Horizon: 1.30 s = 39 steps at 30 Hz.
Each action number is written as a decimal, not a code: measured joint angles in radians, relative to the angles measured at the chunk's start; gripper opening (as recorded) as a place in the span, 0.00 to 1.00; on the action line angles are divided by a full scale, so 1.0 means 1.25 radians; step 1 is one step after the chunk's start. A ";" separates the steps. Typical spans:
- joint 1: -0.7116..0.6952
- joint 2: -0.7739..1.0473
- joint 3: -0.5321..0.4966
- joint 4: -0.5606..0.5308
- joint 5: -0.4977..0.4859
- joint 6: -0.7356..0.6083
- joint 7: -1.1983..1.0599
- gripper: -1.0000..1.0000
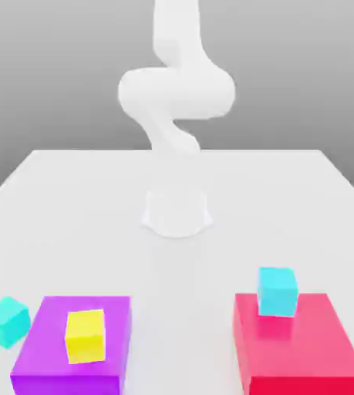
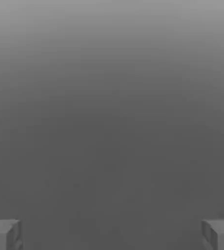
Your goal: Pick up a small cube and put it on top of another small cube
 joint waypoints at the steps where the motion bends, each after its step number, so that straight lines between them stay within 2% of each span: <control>1: -0.012 0.031 -0.001 0.007 -0.002 0.006 0.017 0.50; 18: -0.170 0.527 -0.068 0.115 -0.011 0.089 0.270 0.50; 32: -0.288 0.937 -0.124 0.205 0.096 0.154 0.401 0.50; 36: -0.313 1.054 -0.111 0.232 0.126 0.220 0.399 0.50; 37: -0.316 1.076 -0.107 0.237 0.131 0.237 0.397 0.00; 39: -0.316 1.076 -0.107 0.237 0.131 0.237 0.396 0.00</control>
